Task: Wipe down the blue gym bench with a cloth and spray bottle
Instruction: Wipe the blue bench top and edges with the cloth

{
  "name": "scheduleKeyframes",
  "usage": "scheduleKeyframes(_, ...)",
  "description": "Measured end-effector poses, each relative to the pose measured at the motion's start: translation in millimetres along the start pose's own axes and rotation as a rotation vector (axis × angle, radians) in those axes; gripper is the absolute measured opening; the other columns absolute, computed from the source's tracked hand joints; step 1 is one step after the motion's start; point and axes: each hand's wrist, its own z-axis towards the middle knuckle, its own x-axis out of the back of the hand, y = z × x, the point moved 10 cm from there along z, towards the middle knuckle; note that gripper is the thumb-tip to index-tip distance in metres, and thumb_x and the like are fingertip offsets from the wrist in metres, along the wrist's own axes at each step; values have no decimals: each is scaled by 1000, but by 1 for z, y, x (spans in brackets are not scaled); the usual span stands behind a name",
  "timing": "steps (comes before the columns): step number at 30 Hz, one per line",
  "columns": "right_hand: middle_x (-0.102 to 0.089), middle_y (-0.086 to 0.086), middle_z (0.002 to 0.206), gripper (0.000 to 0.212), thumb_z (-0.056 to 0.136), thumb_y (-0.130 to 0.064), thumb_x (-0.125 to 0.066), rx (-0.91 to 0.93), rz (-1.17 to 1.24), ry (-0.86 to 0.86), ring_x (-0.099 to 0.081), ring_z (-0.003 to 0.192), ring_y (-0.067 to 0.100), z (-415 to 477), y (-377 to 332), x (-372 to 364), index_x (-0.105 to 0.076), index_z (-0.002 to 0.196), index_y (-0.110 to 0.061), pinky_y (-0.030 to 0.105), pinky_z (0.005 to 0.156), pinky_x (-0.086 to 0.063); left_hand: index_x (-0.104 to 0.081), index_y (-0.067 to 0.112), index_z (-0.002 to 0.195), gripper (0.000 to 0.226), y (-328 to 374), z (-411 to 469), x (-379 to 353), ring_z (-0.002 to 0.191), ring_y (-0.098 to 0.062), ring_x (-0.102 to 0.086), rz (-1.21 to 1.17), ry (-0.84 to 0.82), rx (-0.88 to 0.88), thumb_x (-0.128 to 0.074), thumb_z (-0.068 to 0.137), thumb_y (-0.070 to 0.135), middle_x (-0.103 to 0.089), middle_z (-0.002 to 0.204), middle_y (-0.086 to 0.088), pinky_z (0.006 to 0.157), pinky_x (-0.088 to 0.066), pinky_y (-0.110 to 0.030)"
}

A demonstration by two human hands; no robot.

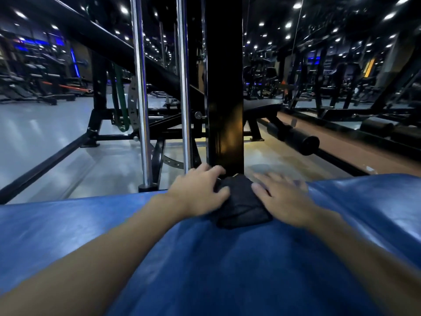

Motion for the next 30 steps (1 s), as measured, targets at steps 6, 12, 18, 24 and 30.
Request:
scheduleKeyframes(6,-29,-14,159,53,102,-51,-12,-88,90,-3,-16,149,15,-21,43,-15,-28,152,-39,54,119,-9,-39,45,142,69,41,41,-64,135,-38,-38,137,-189,85,-24,86,83,-38,149,-5,105,-28,-61)
scheduleKeyframes(12,-25,-9,161,56,101,-57,-9,-76,-18,-55,-15,149,19,-23,32,-16,-21,152,-41,56,118,-6,-30,56,142,82,16,32,-61,136,-36,-39,210,-213,95,-13,71,94,-39,150,-2,106,-26,-60)
scheduleKeyframes(18,-10,-9,166,61,98,-62,-5,3,69,-126,0,153,20,-27,-3,-29,-10,156,-43,54,120,4,-22,59,142,90,-29,11,-44,136,-33,-41,267,-216,152,-3,62,96,-39,150,-2,107,-32,-58)
scheduleKeyframes(24,-8,-12,166,68,94,-64,2,0,158,-110,4,153,14,-29,-1,-29,-3,158,-40,50,121,7,-30,55,143,70,-4,35,-58,136,-32,-41,224,-265,80,-23,81,88,-39,151,2,107,-32,-57)
scheduleKeyframes(30,-11,-14,166,68,94,-62,2,-9,106,-109,-1,153,13,-29,0,-29,-6,157,-39,50,121,3,-24,60,142,74,-13,29,-57,136,-34,-40,231,-279,56,-16,76,93,-39,150,2,105,-36,-55)
